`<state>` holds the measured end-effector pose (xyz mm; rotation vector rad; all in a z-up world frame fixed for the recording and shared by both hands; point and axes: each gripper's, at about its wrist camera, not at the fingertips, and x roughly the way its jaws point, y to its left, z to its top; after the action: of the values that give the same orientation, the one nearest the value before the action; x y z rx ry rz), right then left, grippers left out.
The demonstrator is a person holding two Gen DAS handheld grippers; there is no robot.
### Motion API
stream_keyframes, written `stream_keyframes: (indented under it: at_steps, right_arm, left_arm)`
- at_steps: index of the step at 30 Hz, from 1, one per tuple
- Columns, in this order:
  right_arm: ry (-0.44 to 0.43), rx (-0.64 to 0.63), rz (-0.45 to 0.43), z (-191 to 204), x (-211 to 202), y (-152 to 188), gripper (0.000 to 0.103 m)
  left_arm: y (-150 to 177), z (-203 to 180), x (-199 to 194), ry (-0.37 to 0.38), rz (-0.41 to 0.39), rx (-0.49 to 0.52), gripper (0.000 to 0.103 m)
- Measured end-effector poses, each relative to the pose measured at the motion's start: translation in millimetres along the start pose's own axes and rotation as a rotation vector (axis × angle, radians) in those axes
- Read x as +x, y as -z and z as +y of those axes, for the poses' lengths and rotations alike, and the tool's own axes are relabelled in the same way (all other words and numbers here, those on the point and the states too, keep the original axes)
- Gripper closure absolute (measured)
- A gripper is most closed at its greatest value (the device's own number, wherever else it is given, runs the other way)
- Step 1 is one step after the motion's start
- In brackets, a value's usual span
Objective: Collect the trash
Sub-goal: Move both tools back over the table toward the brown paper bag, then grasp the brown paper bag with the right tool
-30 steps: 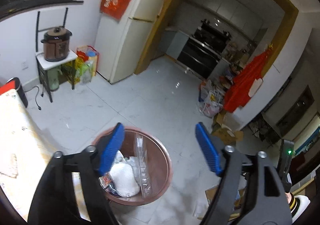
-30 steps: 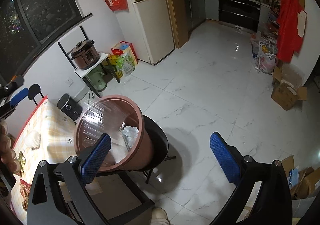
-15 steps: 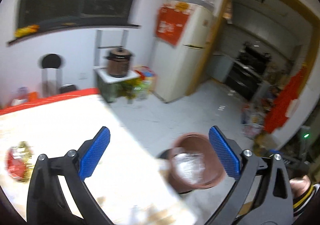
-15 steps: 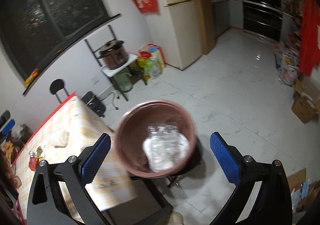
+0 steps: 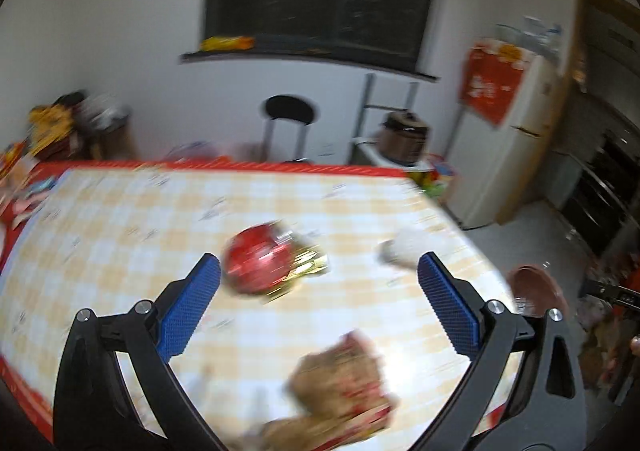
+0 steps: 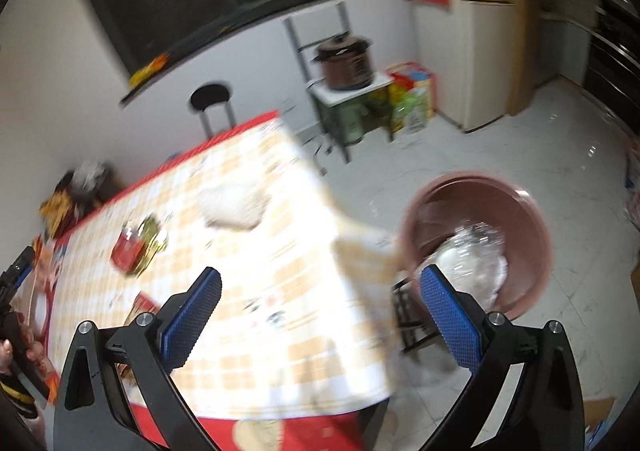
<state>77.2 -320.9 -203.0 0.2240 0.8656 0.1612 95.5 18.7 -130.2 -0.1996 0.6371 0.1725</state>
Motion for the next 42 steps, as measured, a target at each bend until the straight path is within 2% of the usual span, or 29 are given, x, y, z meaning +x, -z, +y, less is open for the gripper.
stream_keyframes:
  at_steps: [7,13,22,28,33,36,42]
  right_arm:
    - [-0.055,-0.140,0.122,97.2,36.2,23.5,0.005]
    - [-0.091,-0.285,0.220,180.1,68.1,53.9,0.005]
    - [-0.090,-0.433,0.332,267.5,114.3,98.2,0.005]
    - [-0.019,-0.490,0.371,285.0,151.0,117.8,0.005]
    - [0.023,-0.471,0.394,288.7,169.8,127.6,0.005]
    - [0.048,-0.462,0.401,289.9,177.7,131.1,0.005]
    - [0.047,-0.455,0.421,288.4,184.5,129.3,0.005]
  left_arm:
    - [38.3,76.2,-15.0,-0.084,0.028,-0.090,0.006]
    - [65.4,122.4,-17.5,-0.093,0.068,-0.127,0.006]
    - [86.8,169.9,-9.6,-0.110,0.123,-0.129,0.006]
    - [94.8,189.4,1.4,-0.096,0.160,-0.089,0.006]
    - [101.6,201.2,17.9,-0.116,0.224,-0.084,0.006]
    - [105.5,206.0,24.7,-0.088,0.241,-0.098,0.006]
    - [106.0,204.1,36.5,-0.065,0.273,-0.077,0.006]
